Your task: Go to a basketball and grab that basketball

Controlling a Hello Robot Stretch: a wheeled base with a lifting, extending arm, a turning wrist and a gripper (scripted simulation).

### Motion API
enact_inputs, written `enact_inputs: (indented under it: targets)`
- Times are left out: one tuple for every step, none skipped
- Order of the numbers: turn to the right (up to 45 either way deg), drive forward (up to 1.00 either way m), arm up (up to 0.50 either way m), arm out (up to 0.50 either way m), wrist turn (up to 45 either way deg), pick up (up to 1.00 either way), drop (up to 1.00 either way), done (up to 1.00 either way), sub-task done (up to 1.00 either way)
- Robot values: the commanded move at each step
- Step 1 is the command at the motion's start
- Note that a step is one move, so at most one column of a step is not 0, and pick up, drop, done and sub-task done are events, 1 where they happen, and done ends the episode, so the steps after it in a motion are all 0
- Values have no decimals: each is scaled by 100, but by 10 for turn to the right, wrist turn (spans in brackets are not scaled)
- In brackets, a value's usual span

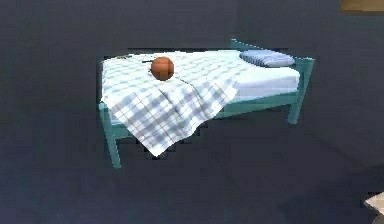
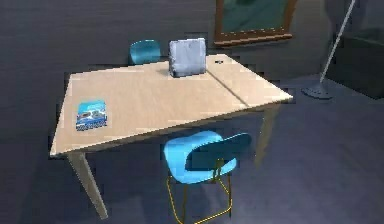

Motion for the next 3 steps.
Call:
enact_inputs:
  targets:
    - [0,100,0,0,0,0,0,0,0]
    - [180,0,0,0,0,0,0,0,0]
    - [0,10,0,0,0,0,0,0,0]
